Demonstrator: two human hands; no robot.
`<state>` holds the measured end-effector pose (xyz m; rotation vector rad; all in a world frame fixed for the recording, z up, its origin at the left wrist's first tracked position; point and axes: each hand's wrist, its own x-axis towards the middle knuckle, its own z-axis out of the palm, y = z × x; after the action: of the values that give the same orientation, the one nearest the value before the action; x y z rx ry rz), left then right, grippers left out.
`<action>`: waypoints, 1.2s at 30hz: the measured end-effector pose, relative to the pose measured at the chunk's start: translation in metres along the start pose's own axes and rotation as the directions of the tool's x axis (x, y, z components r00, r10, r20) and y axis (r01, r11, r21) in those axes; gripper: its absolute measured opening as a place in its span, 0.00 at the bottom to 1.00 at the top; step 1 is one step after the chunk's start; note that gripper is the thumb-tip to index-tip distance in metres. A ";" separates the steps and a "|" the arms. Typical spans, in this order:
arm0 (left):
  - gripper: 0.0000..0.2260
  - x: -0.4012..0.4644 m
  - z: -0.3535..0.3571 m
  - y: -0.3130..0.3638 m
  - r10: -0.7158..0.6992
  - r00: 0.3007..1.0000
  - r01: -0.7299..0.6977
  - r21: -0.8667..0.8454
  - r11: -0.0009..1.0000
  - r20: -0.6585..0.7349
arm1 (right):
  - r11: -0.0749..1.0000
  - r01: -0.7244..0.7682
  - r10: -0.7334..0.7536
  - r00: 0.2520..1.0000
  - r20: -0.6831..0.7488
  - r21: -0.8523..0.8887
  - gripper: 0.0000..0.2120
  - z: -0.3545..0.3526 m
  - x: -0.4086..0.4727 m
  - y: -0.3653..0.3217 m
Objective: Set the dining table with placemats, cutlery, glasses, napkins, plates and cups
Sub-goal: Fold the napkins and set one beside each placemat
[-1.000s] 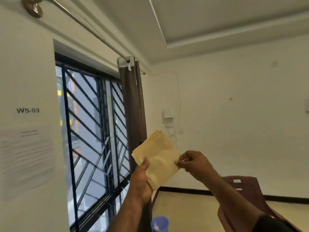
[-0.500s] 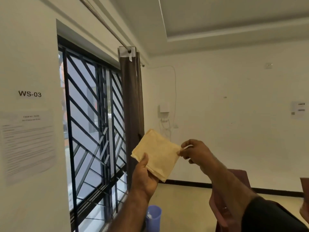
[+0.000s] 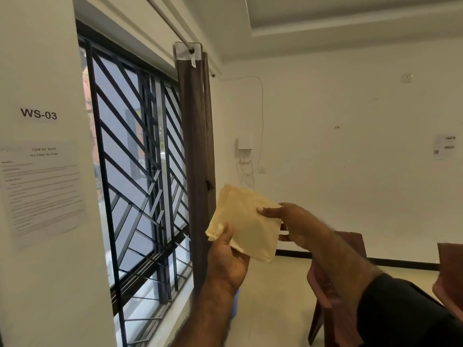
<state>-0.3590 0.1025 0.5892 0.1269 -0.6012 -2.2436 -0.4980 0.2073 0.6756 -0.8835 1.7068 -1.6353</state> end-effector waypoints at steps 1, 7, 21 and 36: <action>0.19 -0.003 0.000 0.000 -0.004 1.000 0.003 0.021 1.000 0.028 | 0.999 0.004 -0.006 1.000 0.026 0.046 0.22 0.000 -0.001 0.001; 0.26 -0.004 -0.004 0.006 0.034 0.987 -0.070 0.238 0.969 0.155 | 0.951 0.281 -0.288 0.957 0.035 0.133 0.20 -0.009 0.001 -0.006; 0.18 -0.019 -0.027 0.021 -0.186 0.981 0.193 0.370 0.909 -0.054 | 0.949 0.184 -0.201 0.979 -0.042 -0.255 0.22 0.000 0.029 0.024; 0.21 -0.001 -0.072 -0.005 -0.229 0.968 0.241 0.133 0.961 -0.102 | 0.983 0.094 -0.098 0.995 -0.022 -0.157 0.09 -0.012 0.042 0.059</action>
<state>-0.3419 0.0787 0.5228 0.3838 -0.7347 -2.4069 -0.5358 0.1810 0.6183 -1.0351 1.8582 -1.6000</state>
